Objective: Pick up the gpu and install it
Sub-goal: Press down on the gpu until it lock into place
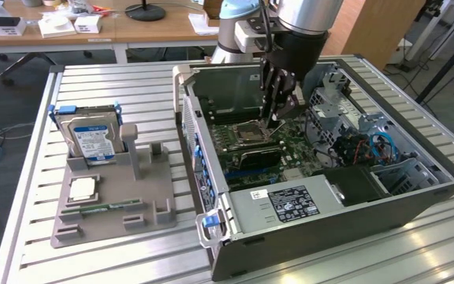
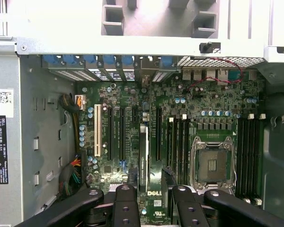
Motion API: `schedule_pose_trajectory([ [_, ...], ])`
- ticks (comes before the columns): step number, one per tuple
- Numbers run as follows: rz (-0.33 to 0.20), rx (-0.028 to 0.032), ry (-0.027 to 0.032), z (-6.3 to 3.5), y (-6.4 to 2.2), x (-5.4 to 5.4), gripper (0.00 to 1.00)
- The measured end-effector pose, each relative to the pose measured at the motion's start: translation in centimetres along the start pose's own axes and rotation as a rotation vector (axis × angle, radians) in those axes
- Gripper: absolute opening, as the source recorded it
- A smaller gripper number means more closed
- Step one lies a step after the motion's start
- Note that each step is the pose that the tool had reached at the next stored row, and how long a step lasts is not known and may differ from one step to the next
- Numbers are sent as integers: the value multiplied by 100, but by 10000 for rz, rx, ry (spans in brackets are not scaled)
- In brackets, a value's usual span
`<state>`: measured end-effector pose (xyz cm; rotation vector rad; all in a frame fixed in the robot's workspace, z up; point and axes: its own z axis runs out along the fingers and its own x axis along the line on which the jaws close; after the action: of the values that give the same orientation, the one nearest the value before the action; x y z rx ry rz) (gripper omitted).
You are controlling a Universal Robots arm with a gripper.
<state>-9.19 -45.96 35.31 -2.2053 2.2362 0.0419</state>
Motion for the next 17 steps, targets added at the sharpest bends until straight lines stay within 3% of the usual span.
schedule_pose_trajectory([
  [6,0,0,0,0,0,0,33],
  [11,0,0,0,0,0,0,10],
  [17,0,-1,1,1,0,0,10],
])
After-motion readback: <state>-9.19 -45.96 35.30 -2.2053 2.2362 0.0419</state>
